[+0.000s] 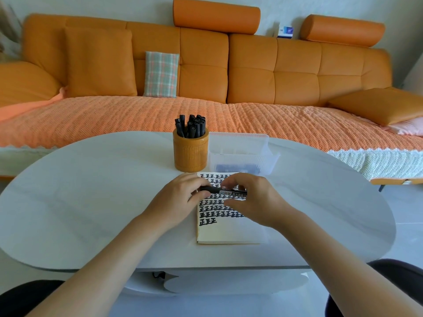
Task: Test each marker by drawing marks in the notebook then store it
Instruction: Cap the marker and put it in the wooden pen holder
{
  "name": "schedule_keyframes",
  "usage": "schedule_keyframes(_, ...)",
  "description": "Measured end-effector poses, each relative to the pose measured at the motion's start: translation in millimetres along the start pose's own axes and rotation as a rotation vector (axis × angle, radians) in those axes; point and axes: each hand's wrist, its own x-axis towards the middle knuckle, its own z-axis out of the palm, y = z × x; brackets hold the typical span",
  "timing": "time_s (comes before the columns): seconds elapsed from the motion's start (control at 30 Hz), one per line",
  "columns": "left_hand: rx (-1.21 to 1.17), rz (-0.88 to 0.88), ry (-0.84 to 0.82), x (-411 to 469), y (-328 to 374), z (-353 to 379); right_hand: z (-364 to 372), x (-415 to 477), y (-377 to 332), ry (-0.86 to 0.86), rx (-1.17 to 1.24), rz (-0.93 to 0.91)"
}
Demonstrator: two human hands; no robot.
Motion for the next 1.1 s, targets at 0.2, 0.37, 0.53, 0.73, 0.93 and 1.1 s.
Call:
schedule_keyframes(0.2, -0.065, -0.009, -0.014, 2, -2, -7, 4, 5, 8, 0.221, -0.3, -0.389)
schedule_keyframes(0.37, 0.061, 0.161, 0.071, 5, 1, -13, 2, 7, 0, 0.138, -0.064, -0.286)
schedule_keyframes(0.53, 0.11, 0.27, 0.069, 12, -1, -15, -7, 11, -5, -0.115, 0.265, 0.033)
schedule_keyframes(0.73, 0.069, 0.22, 0.066, 29, -16, -14, -5, 27, -5, -0.05, 0.085, 0.107)
schedule_keyframes(0.93, -0.069, -0.021, 0.264, 45, -39, -18, -19, 68, -9, 0.042, -0.091, 0.086)
schedule_keyframes(1.1, -0.09, -0.346, 0.405, 55, -73, -15, -31, 115, -18, 0.314, 0.289, 0.236)
